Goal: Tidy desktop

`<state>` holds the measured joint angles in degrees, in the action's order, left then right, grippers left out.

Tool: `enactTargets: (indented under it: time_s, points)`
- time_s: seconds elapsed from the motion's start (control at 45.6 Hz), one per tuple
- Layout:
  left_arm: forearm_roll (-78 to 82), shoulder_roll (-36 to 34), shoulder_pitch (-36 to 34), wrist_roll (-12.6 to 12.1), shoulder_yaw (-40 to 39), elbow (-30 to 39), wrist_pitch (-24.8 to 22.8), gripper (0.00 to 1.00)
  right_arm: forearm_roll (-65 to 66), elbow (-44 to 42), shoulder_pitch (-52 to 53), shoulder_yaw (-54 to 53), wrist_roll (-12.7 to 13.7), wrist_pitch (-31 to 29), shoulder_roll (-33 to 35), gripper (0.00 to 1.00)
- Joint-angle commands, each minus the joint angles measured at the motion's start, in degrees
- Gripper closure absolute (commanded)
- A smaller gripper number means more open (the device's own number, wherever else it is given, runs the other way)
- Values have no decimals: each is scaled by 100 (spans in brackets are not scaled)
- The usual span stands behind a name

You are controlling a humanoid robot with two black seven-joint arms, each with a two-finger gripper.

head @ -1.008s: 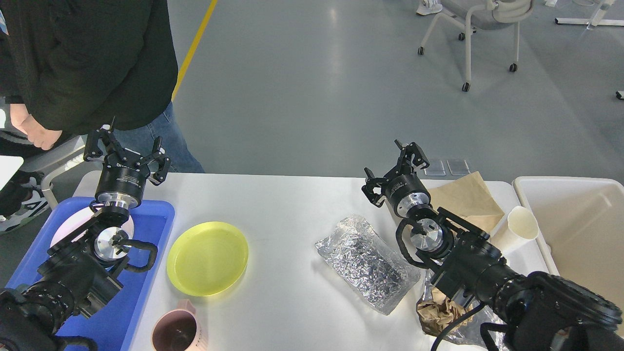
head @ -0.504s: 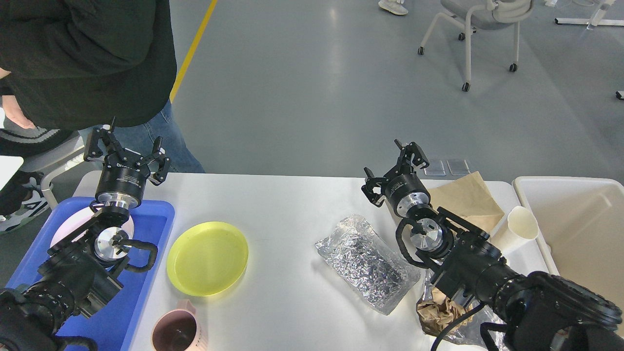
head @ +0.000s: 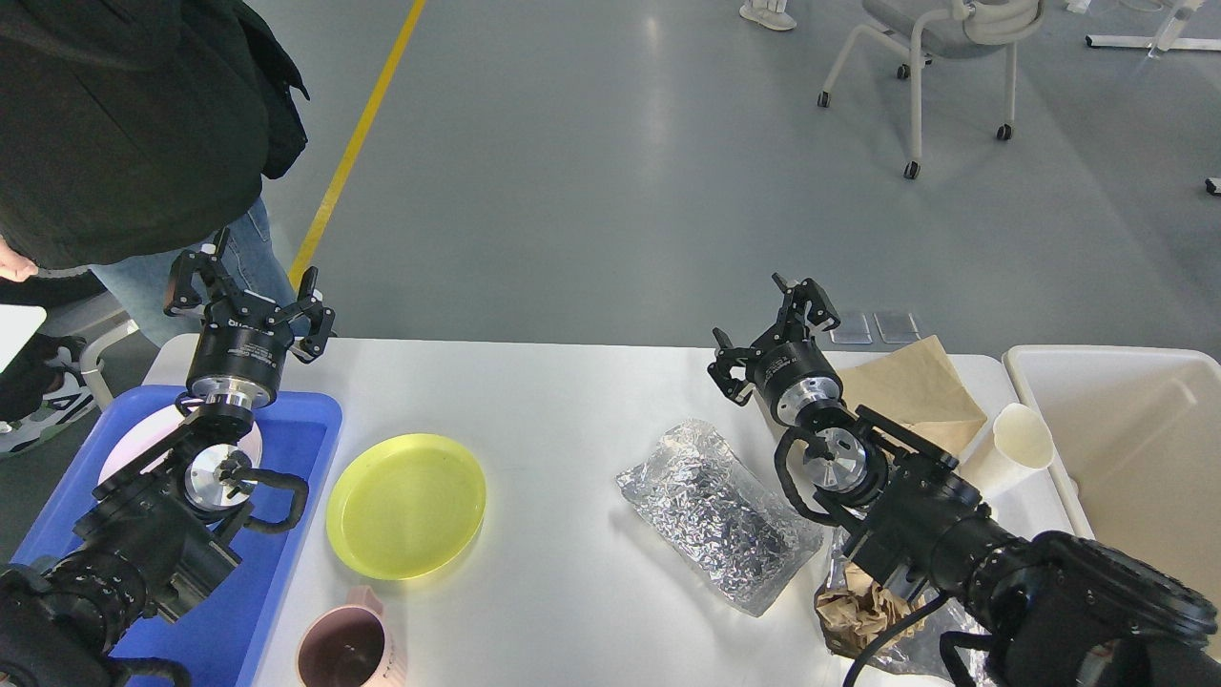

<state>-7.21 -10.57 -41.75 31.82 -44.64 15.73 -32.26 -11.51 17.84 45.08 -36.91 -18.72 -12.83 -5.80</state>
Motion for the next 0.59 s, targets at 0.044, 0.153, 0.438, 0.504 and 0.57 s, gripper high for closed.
enactTargets:
  time_s: [0.044,0.153,0.438,0.504,0.57]
  points:
    - [0,2,0,0,-1,0,0,3,0,0,0,0,0,0,0,0]
    - [0,2,0,0,-1,0,0,3,0,8,0,0,0,0,0,0]
    - [0,-7,0,0,7,0,0,3,0,0,0,0,0,0,0,0]
    - [9,2,0,0,7,0,0,3,0,9,0,0,0,-9,0,0]
    - [9,2,0,0,7,0,-35,3,0,9,0,0,0,0,-9,0]
